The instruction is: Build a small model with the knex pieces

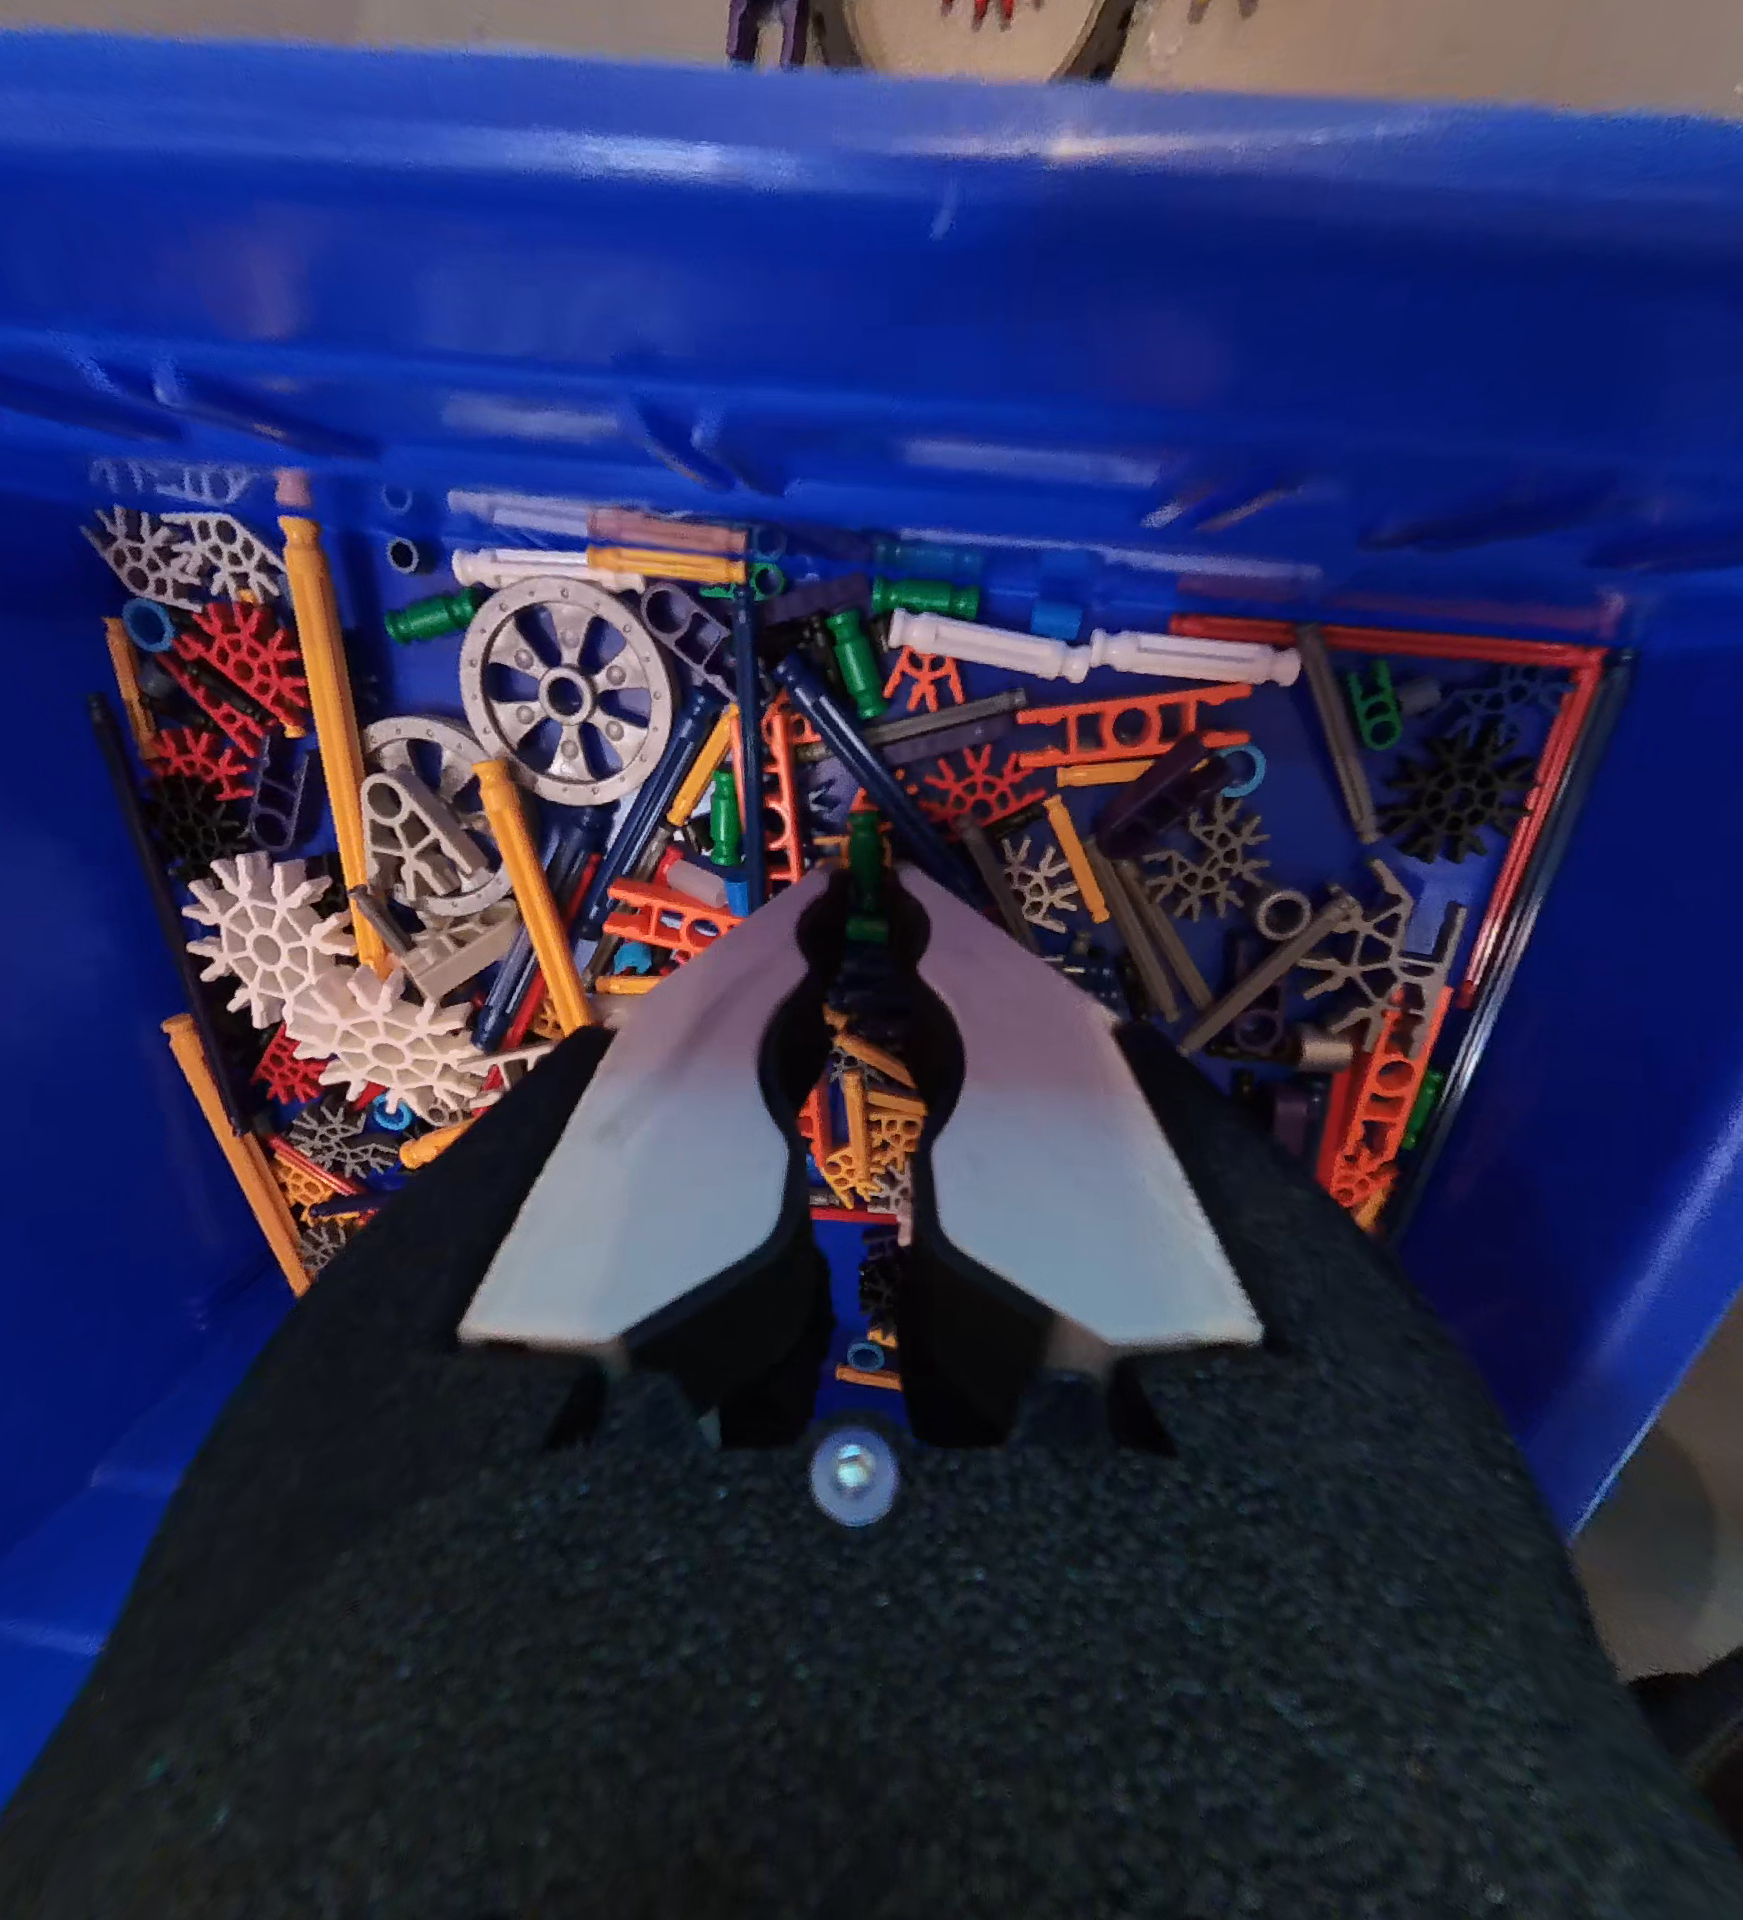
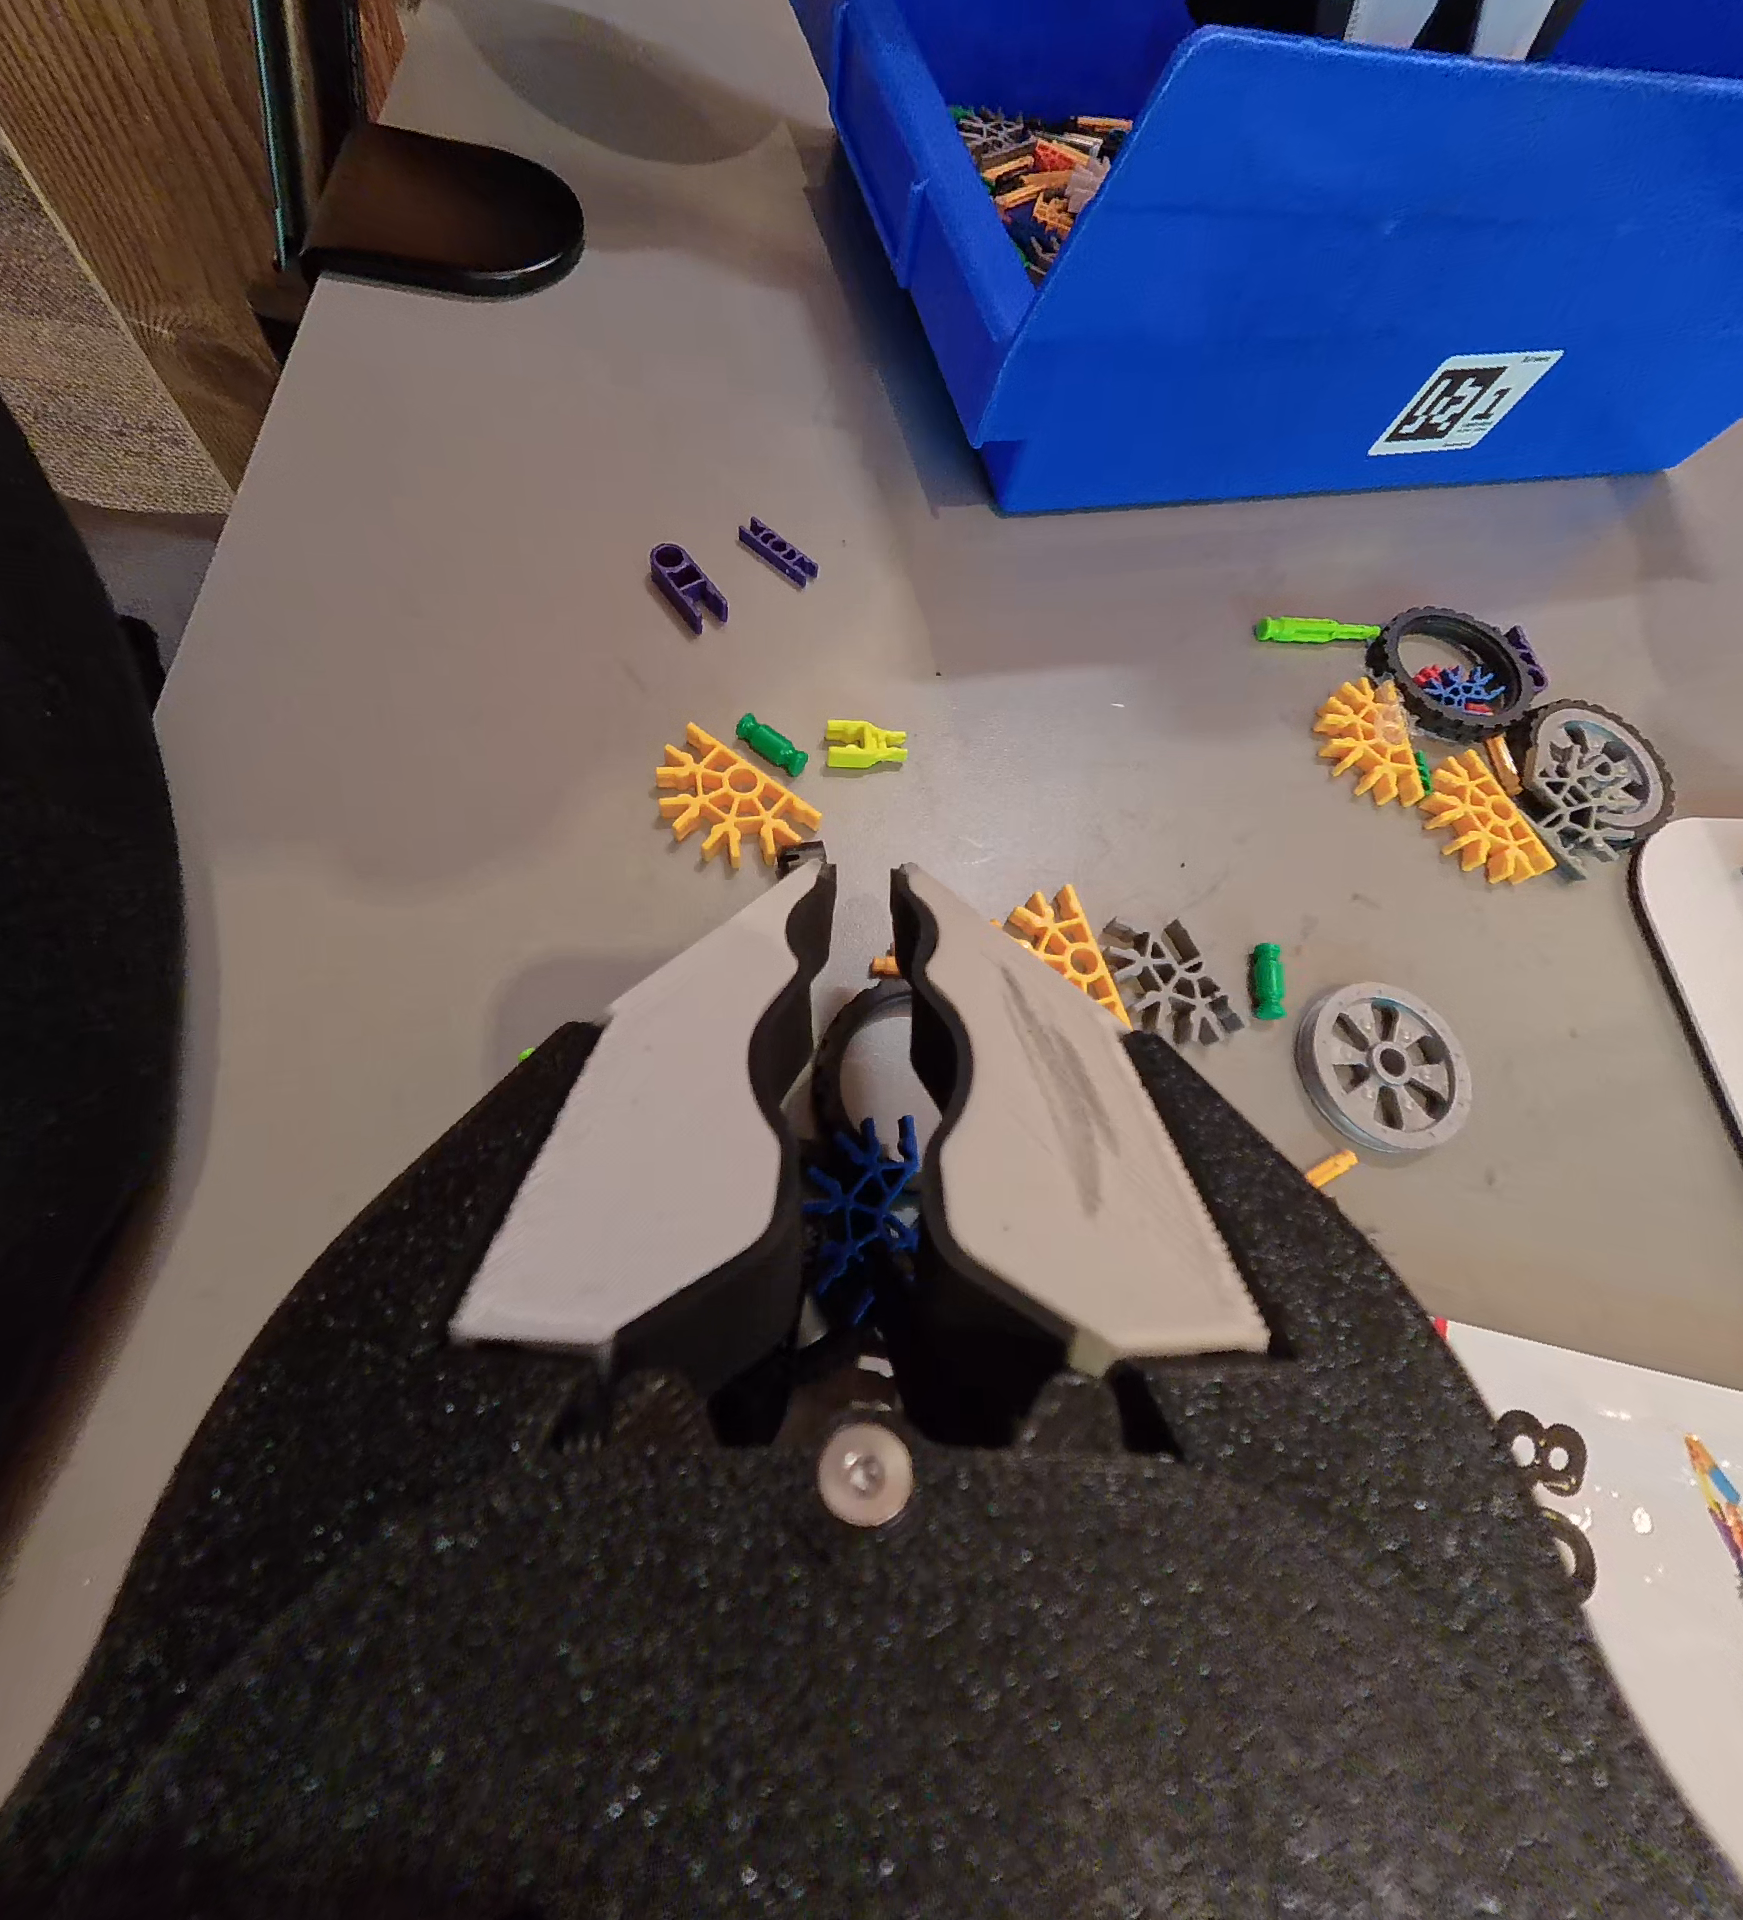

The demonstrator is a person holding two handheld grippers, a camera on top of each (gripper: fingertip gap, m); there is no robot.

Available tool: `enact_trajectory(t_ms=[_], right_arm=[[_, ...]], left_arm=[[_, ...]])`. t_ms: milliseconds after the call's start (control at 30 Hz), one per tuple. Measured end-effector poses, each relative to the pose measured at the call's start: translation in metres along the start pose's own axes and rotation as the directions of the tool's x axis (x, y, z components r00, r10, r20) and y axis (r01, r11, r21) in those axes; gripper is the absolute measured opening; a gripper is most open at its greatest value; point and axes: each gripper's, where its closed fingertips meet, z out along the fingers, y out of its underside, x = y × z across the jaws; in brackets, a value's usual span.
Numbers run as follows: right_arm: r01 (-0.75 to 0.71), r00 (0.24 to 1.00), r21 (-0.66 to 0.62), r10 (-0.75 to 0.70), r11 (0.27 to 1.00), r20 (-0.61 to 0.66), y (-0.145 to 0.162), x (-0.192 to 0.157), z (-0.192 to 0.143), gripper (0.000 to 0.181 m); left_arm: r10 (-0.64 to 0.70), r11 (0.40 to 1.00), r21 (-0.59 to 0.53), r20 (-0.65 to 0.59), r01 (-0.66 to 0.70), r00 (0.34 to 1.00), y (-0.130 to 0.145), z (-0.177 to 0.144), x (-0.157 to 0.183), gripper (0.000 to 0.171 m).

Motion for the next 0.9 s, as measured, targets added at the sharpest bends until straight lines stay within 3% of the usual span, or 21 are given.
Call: enact_trajectory(t_ms=[200, 333, 500, 600, 733, 900], right_arm=[[0.001, 1.000, 0.001, -0.001, 1.000, -0.001, 0.000, 0.000, 0.000, 0.009], [0.001, 1.000, 0.002, -0.001, 1.000, 0.001, -0.001, 0.000, 0.000, 0.009], [0.000, 1.000, 0.003, 0.000, 1.000, 0.004, -0.001, -0.001, 0.000, 0.009], [0.000, 1.000, 0.000, 0.000, 1.000, 0.007, 0.000, -0.001, 0.001, 0.009], [0.002, 1.000, -0.005, -0.002, 1.000, 0.013, 0.000, -0.003, 0.002, 0.009], [0.004, 1.000, 0.003, -0.004, 1.000, 0.015, -0.001, -0.004, 0.001, 0.009]], left_arm=[[0.013, 1.000, 0.011, 0.032, -0.014, 0.999, 0.001, -0.008, -0.003, 0.004], [0.018, 0.999, 0.047, 0.065, -0.021, 0.998, -0.007, -0.036, -0.009, 0.004], [0.062, 0.974, 0.208, 0.129, -0.088, 0.990, -0.069, -0.102, -0.006, 0.004], [0.164, 0.954, 0.238, 0.096, -0.182, 0.982, -0.112, -0.117, 0.015, 0.004], [0.303, 0.936, 0.181, 0.013, -0.301, 0.953, -0.159, -0.094, 0.042, 0.004], [0.440, 0.897, 0.009, -0.132, -0.442, 0.888, -0.170, -0.039, 0.066, 0.004]])
